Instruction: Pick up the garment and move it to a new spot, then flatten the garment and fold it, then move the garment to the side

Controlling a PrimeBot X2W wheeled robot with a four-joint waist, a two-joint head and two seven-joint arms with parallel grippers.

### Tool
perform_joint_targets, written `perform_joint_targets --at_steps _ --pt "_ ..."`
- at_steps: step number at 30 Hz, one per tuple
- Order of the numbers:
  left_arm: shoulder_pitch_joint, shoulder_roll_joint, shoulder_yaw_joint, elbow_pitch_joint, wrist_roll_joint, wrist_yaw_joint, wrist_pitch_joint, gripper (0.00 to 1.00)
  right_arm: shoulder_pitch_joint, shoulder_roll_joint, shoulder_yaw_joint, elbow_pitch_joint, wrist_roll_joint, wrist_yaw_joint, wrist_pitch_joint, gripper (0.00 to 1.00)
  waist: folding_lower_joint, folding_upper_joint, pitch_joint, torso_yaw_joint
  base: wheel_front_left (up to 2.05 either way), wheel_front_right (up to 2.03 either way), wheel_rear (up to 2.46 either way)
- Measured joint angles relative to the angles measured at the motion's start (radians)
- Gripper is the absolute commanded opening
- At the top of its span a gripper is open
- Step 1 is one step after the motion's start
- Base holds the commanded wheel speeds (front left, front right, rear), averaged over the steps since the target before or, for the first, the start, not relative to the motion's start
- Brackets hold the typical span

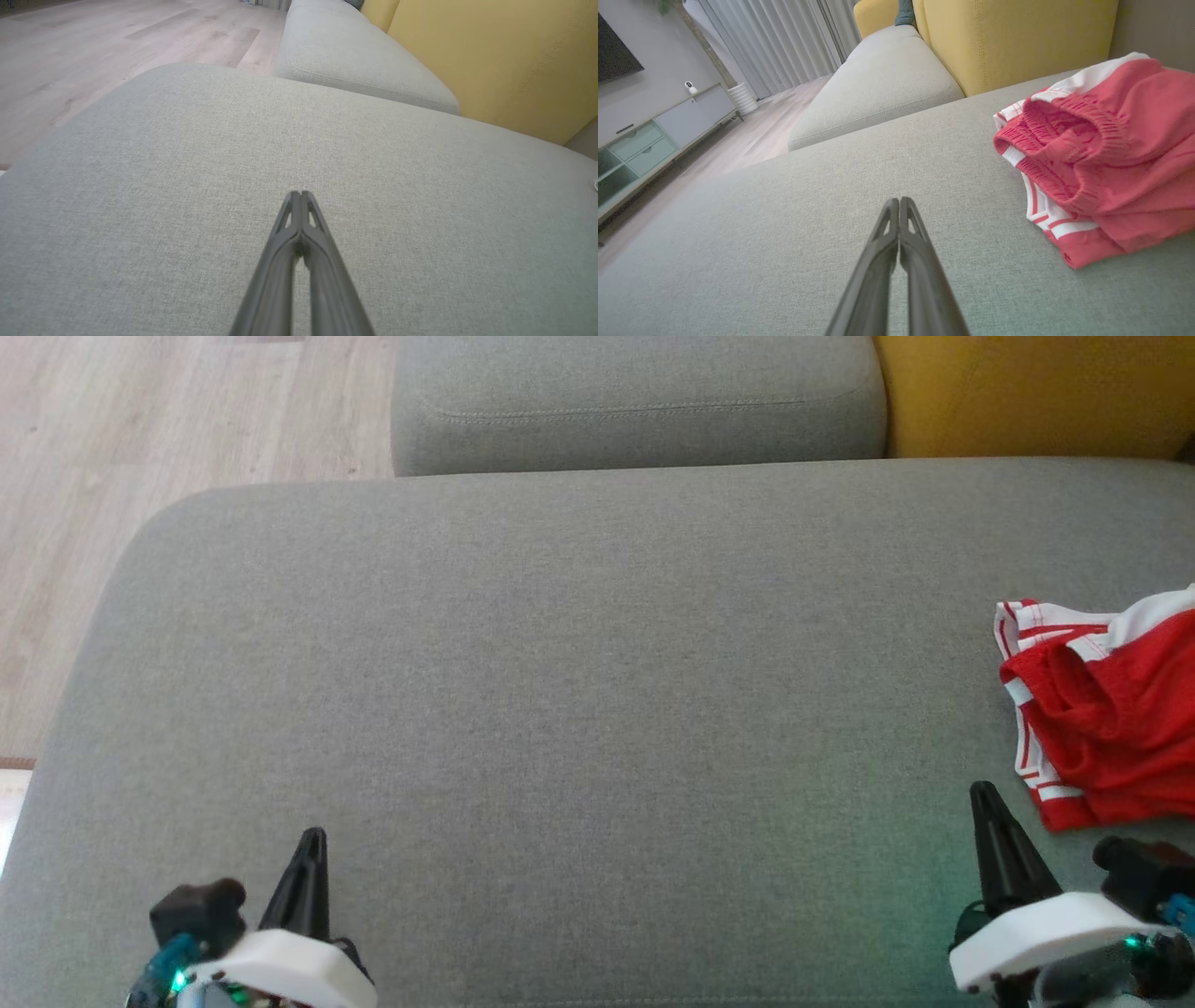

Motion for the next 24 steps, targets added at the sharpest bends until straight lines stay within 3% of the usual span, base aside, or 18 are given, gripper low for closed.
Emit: perform_joint_targets --at_steps 24 --pt "-0.023 -0.025 0.052 0.013 -0.259 -0.044 0.054 0.00 -0.029 0.000 -0.007 0.042 0.280 0.000 0.006 0.00 0.0001 0.0000 0.001 -0.007 0.00 0.00 0.00"
